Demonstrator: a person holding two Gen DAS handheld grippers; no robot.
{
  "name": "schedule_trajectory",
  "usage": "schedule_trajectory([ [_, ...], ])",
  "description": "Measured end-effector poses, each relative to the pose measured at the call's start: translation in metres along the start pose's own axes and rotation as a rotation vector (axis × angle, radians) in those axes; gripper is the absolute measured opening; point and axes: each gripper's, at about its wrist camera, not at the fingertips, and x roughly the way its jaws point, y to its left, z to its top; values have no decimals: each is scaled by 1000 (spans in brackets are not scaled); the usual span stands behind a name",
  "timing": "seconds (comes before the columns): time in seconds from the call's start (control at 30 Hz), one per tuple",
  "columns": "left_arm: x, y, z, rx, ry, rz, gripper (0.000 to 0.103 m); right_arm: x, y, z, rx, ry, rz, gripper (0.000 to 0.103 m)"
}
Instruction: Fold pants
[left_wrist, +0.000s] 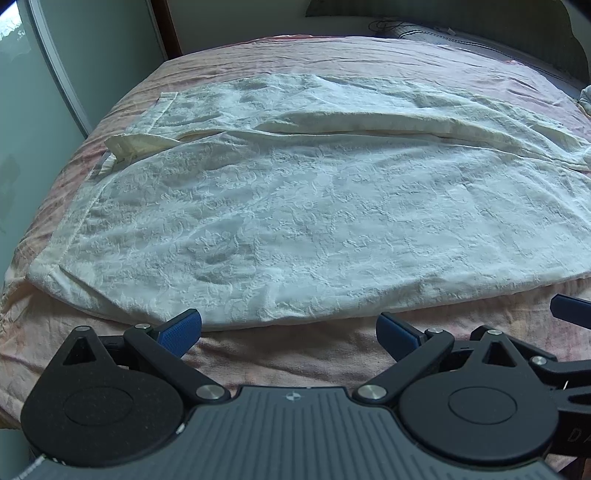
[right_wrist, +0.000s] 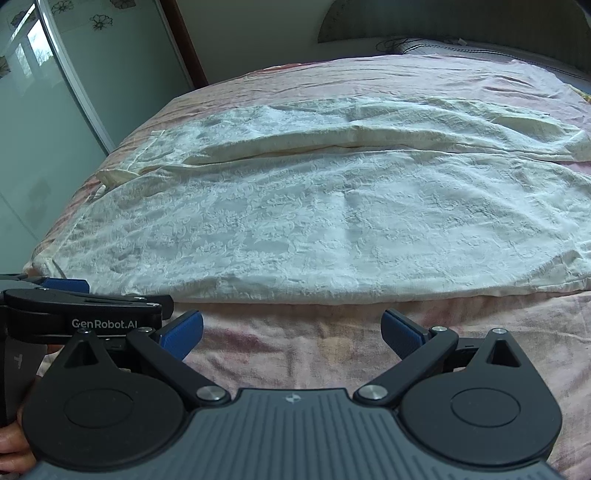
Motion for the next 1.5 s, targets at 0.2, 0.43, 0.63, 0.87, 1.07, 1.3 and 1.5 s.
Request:
schedule_trajectory([
  [0.2,1,-1,0,-6,0,-4,101,1,1,0,-2,4,4,103],
  [0.43,3,0,-1,-10,12,-7,101,1,0,-1,0,6,2,103],
  [0.63,4,0,-2,-11,15,-11,101,3,1,-1,-2,10,3,103],
  [0.87,5,0,-2,-13,18,-12,101,4,2,-1,-5,13,2,103],
  [1.07,6,1,-1,-19,15,-13,101,5,3,0,-10,18,2,103],
  [1.3,7,3,-1,-21,16,-18,101,6,5,0,-13,19,3,103],
  [1.5,8,4,-1,-25,18,-18,101,8,7,0,-16,23,5,103],
])
